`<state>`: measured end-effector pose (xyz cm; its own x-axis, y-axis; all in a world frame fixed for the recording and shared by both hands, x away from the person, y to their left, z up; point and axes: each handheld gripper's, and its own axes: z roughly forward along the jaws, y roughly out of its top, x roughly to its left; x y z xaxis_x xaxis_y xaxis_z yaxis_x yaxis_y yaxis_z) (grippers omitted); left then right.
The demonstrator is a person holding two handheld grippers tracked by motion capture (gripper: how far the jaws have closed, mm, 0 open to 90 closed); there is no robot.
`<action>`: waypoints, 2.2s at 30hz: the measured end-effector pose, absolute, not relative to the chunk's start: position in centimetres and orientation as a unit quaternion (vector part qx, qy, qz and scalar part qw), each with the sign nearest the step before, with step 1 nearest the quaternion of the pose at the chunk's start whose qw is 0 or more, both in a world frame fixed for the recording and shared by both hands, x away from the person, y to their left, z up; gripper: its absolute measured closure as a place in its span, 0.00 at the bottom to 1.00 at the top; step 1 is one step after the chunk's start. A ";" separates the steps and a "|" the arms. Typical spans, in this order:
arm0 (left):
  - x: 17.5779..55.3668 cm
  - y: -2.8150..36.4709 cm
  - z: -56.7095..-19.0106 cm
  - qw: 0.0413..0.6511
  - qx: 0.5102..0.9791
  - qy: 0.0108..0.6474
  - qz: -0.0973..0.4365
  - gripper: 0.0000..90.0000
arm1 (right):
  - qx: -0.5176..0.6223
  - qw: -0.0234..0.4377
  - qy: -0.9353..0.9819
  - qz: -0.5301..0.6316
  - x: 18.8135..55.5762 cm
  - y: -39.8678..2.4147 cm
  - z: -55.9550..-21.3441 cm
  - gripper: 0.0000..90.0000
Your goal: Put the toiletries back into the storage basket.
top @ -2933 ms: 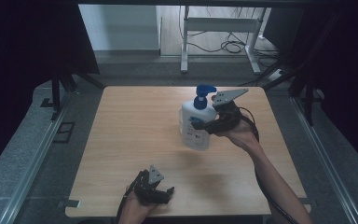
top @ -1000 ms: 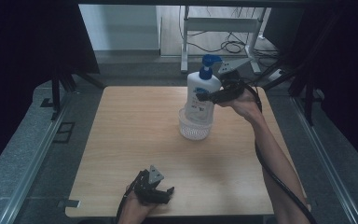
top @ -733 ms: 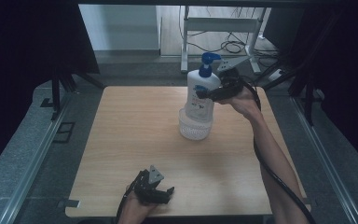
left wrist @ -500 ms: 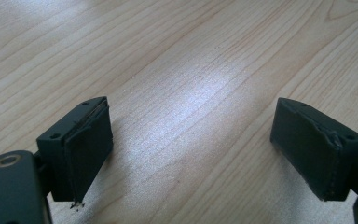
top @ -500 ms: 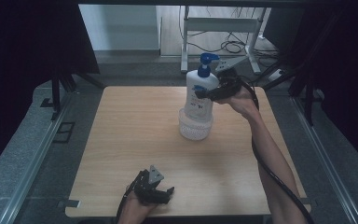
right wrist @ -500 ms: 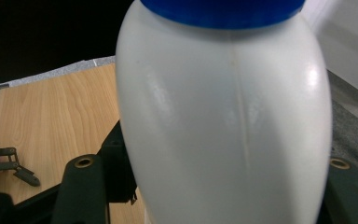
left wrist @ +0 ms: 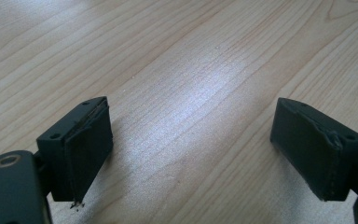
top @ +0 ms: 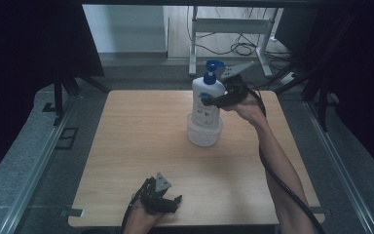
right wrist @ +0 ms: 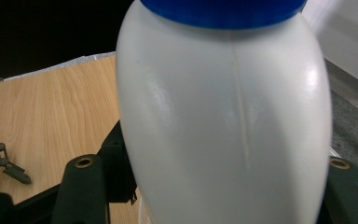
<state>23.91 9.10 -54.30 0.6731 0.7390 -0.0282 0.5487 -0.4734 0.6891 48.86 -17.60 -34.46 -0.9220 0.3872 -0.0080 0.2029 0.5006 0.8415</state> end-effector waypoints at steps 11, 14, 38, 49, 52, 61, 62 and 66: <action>23.9 9.1 -54.3 0.345 0.847 0.381 0.137 0.14 | 0.169 0.093 0.864 0.464 49.0 -17.2 -36.3 0.42; 23.9 9.1 -54.3 0.344 0.848 0.380 0.137 0.14 | 0.171 0.093 0.864 0.464 49.0 -17.3 -36.7 0.42; 23.9 9.1 -54.3 0.344 0.847 0.381 0.137 0.14 | 0.174 0.083 0.867 0.459 49.1 -17.2 -40.6 0.42; 23.9 9.1 -54.3 0.344 0.848 0.380 0.137 0.14 | 0.172 0.082 0.870 0.456 49.0 -17.1 -41.9 0.42; 23.9 9.1 -54.3 0.344 0.848 0.380 0.137 0.14 | 0.171 0.082 0.869 0.456 49.0 -17.2 -42.2 0.42; 23.9 9.1 -54.3 0.344 0.848 0.380 0.137 0.14 | 0.171 0.081 0.864 0.467 49.0 -17.7 -42.5 0.41; 23.9 9.1 -54.3 0.344 0.848 0.380 0.137 0.14 | 0.170 0.081 0.864 0.467 49.0 -17.8 -42.5 0.41; 23.9 9.1 -54.3 0.344 0.848 0.380 0.137 0.14 | 0.168 0.083 0.863 0.470 48.8 -17.9 -42.6 0.41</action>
<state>23.90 9.11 -54.28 0.6741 0.7380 -0.0292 0.5502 -0.4754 0.6865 48.84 -17.87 -42.60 -0.9300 0.3672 0.0139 0.2110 0.5025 0.8384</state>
